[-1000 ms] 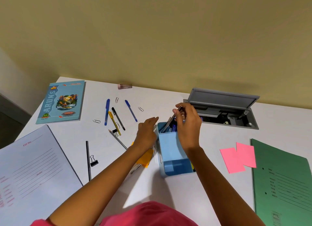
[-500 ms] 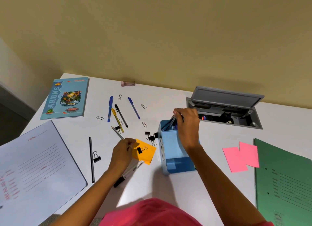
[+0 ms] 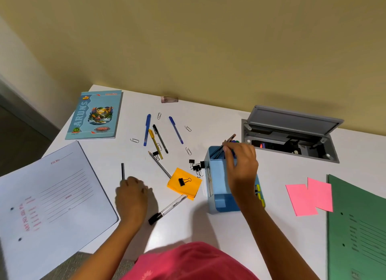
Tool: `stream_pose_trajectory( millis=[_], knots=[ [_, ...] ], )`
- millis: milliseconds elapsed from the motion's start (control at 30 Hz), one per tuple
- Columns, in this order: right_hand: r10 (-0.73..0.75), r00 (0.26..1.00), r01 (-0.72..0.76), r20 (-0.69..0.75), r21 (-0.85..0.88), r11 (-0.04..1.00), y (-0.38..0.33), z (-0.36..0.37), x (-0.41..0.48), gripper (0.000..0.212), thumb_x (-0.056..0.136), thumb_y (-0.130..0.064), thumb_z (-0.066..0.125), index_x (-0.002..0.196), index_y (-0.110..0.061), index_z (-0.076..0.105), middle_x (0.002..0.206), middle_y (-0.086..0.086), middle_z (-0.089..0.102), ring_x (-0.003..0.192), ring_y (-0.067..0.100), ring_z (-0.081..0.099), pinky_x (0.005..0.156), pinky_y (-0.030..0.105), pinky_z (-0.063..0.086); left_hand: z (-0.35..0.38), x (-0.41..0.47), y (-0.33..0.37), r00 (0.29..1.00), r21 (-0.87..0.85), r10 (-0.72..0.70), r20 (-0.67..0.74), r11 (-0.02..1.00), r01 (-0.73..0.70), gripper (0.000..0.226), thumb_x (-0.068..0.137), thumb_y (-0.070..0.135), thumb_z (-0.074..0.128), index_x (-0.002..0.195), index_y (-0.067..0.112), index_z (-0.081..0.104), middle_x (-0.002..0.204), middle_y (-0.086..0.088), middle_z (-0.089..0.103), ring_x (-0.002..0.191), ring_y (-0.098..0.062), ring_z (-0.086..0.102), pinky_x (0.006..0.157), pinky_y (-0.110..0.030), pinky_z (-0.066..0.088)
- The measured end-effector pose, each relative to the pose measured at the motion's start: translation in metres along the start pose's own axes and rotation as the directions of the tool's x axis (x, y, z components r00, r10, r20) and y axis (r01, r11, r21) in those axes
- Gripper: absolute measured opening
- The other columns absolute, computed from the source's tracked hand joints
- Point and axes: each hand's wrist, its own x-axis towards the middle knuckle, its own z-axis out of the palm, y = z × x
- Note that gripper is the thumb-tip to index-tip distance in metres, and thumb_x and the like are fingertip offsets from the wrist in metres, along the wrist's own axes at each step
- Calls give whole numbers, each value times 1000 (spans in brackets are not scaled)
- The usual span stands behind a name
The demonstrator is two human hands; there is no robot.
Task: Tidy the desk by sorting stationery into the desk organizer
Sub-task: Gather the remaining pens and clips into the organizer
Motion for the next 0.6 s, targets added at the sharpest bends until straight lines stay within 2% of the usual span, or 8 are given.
stream_pose_trajectory(
  millis=[67, 133, 233, 333, 500, 600],
  knots=[
    [-87, 996, 87, -20, 15, 996, -1, 7, -11, 13, 90, -9, 62, 98, 0, 67, 91, 9, 66, 88, 18, 56, 79, 17, 44, -5, 2, -8, 995, 138, -62, -76, 988, 72, 21, 87, 8, 59, 98, -9, 57, 95, -29, 57, 88, -45, 54, 67, -46, 42],
    [-104, 995, 104, -8, 51, 993, -6, 13, -19, 10, 89, -5, 63, 95, 1, 67, 89, 9, 65, 86, 20, 56, 77, 22, 46, -8, 7, -17, 988, 190, -149, -50, 969, 156, 24, 88, 8, 59, 101, -11, 54, 99, -32, 56, 92, -45, 52, 70, -46, 40],
    [-72, 994, 60, 84, 134, 989, -16, 19, -27, 10, 89, -5, 62, 96, -2, 68, 90, 6, 64, 88, 17, 54, 79, 18, 42, -7, 14, -30, 967, 288, -255, 28, 928, 236, 27, 90, 12, 55, 109, -7, 53, 108, -25, 56, 101, -40, 51, 77, -41, 42],
    [-94, 985, 69, 147, 170, 983, -22, 21, -32, 10, 89, -5, 60, 96, -4, 68, 90, 5, 64, 88, 15, 53, 79, 16, 41, -5, 15, -35, 957, 386, -278, 79, 894, 227, 23, 92, 13, 48, 111, 2, 57, 110, -16, 57, 103, -32, 54, 80, -36, 45],
    [-83, 977, 42, 199, 201, 979, -25, 25, -40, 12, 90, -6, 57, 94, -5, 68, 89, 3, 64, 85, 15, 54, 75, 20, 42, -1, 17, -35, 933, 345, -339, 121, 895, 281, 28, 96, 20, 47, 111, 0, 59, 111, -17, 60, 103, -32, 58, 82, -37, 48],
    [-64, 970, 8, 235, 235, 972, -26, 27, -42, 12, 91, -7, 56, 95, -5, 67, 89, 3, 64, 84, 14, 57, 73, 22, 46, -3, 20, -33, 922, 217, -370, 113, 915, 341, 30, 94, 22, 51, 109, -2, 60, 108, -19, 62, 98, -36, 60, 79, -40, 51]
  ],
)
